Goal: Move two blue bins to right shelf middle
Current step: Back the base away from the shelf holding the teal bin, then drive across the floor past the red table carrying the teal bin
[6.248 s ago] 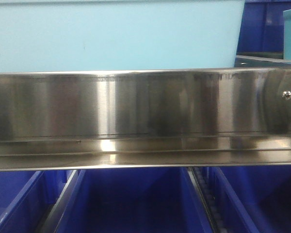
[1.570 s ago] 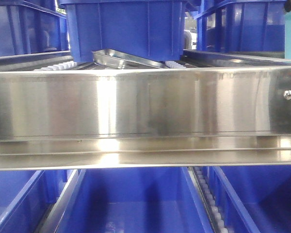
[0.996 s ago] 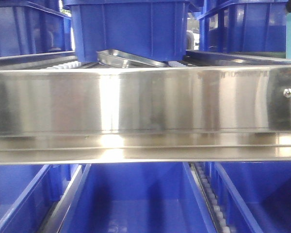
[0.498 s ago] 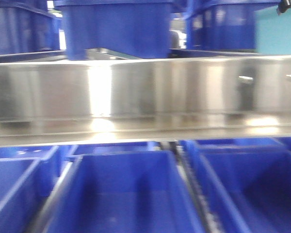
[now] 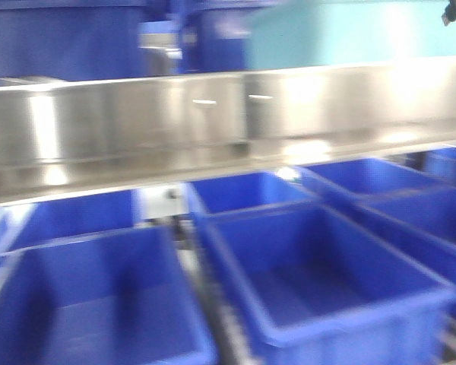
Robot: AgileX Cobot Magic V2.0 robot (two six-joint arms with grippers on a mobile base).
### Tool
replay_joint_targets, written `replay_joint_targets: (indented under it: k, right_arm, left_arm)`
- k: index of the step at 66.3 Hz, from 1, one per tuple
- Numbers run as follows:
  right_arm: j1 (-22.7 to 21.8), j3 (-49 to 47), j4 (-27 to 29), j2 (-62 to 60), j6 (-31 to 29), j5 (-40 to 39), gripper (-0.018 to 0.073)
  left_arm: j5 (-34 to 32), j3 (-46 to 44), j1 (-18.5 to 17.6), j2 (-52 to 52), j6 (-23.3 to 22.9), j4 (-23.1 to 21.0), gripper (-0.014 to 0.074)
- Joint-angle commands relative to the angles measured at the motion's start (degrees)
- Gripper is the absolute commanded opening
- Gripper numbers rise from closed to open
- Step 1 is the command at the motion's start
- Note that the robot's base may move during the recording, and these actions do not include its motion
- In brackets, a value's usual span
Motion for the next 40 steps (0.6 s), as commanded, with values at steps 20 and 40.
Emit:
replay_joint_targets:
  k: [20, 40]
  right_arm:
    - [0.2, -0.7, 1.4, -0.7, -0.8, -4.2, -0.0151]
    - [0.2, -0.7, 1.4, -0.7, -0.8, -4.2, -0.0151]
  left_arm:
    - [-2.4, -0.8, -0.3, -0.8, 0.5, -3.4, -0.0111]
    - [-2.4, -0.8, -0.3, -0.8, 0.5, -3.4, -0.0111]
